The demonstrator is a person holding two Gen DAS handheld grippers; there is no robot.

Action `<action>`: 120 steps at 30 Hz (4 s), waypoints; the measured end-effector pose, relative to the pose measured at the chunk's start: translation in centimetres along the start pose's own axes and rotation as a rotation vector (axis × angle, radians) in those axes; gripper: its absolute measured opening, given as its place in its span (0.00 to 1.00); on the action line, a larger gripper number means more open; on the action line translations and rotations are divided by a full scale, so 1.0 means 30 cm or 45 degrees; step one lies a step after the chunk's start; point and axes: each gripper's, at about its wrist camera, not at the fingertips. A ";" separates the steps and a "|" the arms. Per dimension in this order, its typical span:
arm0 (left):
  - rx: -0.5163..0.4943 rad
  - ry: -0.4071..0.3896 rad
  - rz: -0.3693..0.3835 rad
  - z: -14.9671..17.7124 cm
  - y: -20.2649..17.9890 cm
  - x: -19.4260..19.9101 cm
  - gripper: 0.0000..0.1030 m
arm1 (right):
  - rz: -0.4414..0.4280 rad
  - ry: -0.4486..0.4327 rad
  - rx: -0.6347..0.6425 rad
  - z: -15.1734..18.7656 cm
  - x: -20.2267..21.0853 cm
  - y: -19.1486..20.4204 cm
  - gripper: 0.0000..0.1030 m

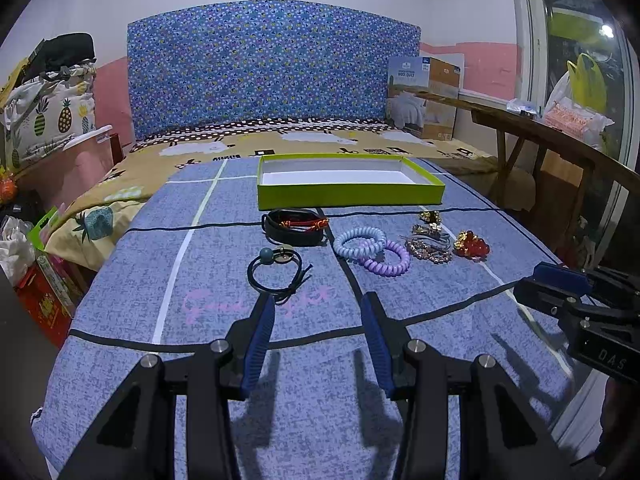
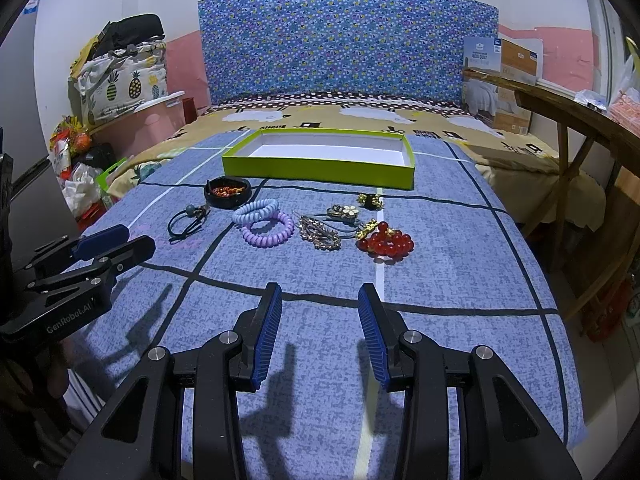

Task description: Organize jewelry

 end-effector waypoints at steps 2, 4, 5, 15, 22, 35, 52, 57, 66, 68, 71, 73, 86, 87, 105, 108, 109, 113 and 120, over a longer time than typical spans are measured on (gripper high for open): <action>0.002 0.000 0.000 0.001 0.000 0.000 0.45 | 0.001 -0.001 0.001 0.000 0.000 0.000 0.39; 0.002 0.005 0.000 0.002 0.000 -0.003 0.45 | 0.000 0.000 0.000 0.000 0.000 0.000 0.39; 0.003 0.007 0.000 0.003 0.001 -0.006 0.45 | 0.000 -0.001 0.000 0.000 0.000 0.000 0.39; -0.002 0.039 -0.004 -0.023 0.011 -0.041 0.45 | -0.002 0.008 -0.013 -0.017 -0.013 -0.016 0.39; 0.004 0.096 -0.011 -0.090 0.045 -0.090 0.45 | -0.014 0.024 -0.037 -0.076 -0.043 -0.060 0.39; 0.060 0.196 -0.003 -0.242 0.138 -0.200 0.45 | -0.018 0.134 -0.098 -0.191 -0.167 -0.185 0.39; 0.135 0.357 0.040 -0.382 0.203 -0.391 0.45 | -0.090 0.233 -0.141 -0.236 -0.262 -0.276 0.39; 0.110 0.398 0.031 -0.402 0.206 -0.429 0.26 | -0.107 0.236 -0.136 -0.236 -0.265 -0.281 0.35; 0.038 0.416 0.038 -0.405 0.183 -0.422 0.14 | -0.071 0.242 -0.087 -0.231 -0.274 -0.261 0.12; 0.029 0.395 0.032 -0.404 0.182 -0.410 0.09 | -0.068 0.240 -0.084 -0.230 -0.274 -0.260 0.12; 0.006 0.373 0.017 -0.404 0.178 -0.396 0.09 | -0.063 0.238 -0.076 -0.230 -0.273 -0.259 0.10; 0.003 0.365 0.021 -0.407 0.186 -0.397 0.09 | -0.059 0.235 -0.072 -0.229 -0.273 -0.257 0.10; 0.055 0.251 0.118 -0.423 0.241 -0.277 0.05 | -0.068 0.213 -0.087 -0.213 -0.257 -0.249 0.09; 0.058 0.246 0.122 -0.423 0.245 -0.271 0.03 | -0.068 0.213 -0.087 -0.212 -0.255 -0.247 0.09; 0.104 0.130 0.128 -0.438 0.304 -0.128 0.00 | -0.069 0.202 -0.096 -0.193 -0.232 -0.235 0.09; 0.133 0.139 0.123 -0.434 0.326 -0.142 0.00 | -0.072 0.204 -0.095 -0.192 -0.230 -0.233 0.09; 0.156 0.148 0.125 -0.430 0.341 -0.150 0.00 | -0.072 0.205 -0.095 -0.191 -0.229 -0.232 0.09; 0.174 0.209 0.062 -0.417 0.385 -0.216 0.06 | -0.073 0.206 -0.096 -0.189 -0.227 -0.231 0.09; 0.074 0.315 0.042 -0.436 0.403 -0.343 0.30 | -0.069 0.214 -0.093 -0.185 -0.229 -0.224 0.09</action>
Point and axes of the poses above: each gripper's, at about its wrist camera, not at the fingertips, and x roughly against the way its jaws point, y to its left, z to its underside, and after that the axes turned 13 degrees about y, right-handed
